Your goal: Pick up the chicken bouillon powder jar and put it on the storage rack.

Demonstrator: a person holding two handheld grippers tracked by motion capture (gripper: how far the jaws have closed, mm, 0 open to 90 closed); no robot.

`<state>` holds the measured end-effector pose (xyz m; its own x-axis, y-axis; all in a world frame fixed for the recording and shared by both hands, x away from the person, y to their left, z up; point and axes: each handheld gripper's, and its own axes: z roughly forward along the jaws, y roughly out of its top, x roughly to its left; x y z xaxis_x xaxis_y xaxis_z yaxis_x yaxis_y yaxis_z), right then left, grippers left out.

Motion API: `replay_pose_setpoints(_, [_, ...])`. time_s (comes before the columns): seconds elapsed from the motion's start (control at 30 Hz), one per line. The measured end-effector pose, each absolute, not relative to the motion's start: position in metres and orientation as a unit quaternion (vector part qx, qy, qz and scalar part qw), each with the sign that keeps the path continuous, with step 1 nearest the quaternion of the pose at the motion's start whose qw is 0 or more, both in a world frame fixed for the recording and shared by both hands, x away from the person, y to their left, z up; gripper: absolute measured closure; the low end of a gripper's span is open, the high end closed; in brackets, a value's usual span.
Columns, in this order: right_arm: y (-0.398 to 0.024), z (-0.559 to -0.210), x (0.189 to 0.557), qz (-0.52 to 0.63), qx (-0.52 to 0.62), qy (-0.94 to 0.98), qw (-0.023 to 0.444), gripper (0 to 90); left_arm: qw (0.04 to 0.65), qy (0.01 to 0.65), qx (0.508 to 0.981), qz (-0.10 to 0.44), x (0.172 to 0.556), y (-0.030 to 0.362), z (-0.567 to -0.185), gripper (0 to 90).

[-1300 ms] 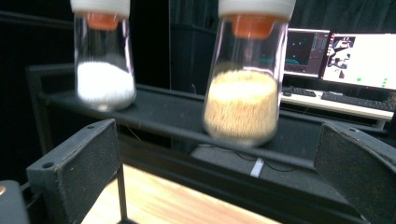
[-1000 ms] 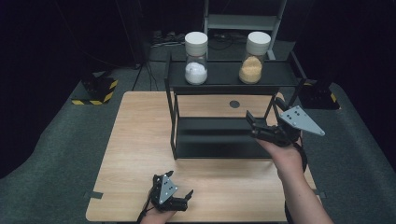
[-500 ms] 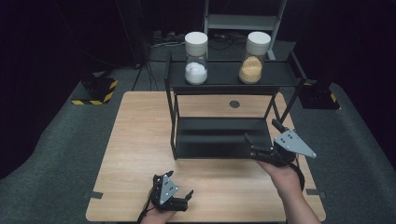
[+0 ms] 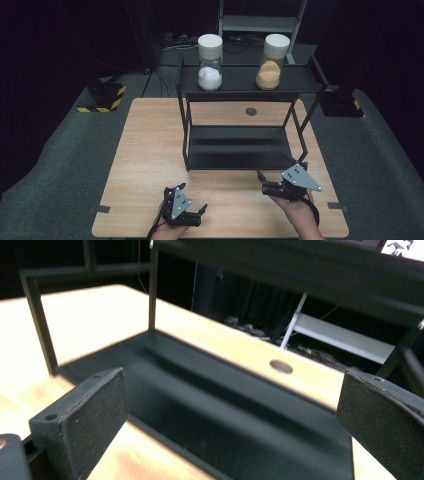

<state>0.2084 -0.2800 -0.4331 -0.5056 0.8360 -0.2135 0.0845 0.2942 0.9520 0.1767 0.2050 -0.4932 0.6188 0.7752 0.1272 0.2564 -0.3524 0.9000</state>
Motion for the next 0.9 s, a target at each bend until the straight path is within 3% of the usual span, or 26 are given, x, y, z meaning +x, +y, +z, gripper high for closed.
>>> replay_pose_setpoints(0.63, [-0.283,-0.49,0.194,0.423,0.354,0.756,0.352,0.0,0.456,0.328,0.776,0.287,0.175,0.203,-0.493,1.0])
replay_pose_setpoints(0.9, [-0.287,-0.484,0.193,0.38,0.353,0.78,0.351,0.0,0.446,0.321,0.781,0.296,0.173,0.198,-0.492,1.0])
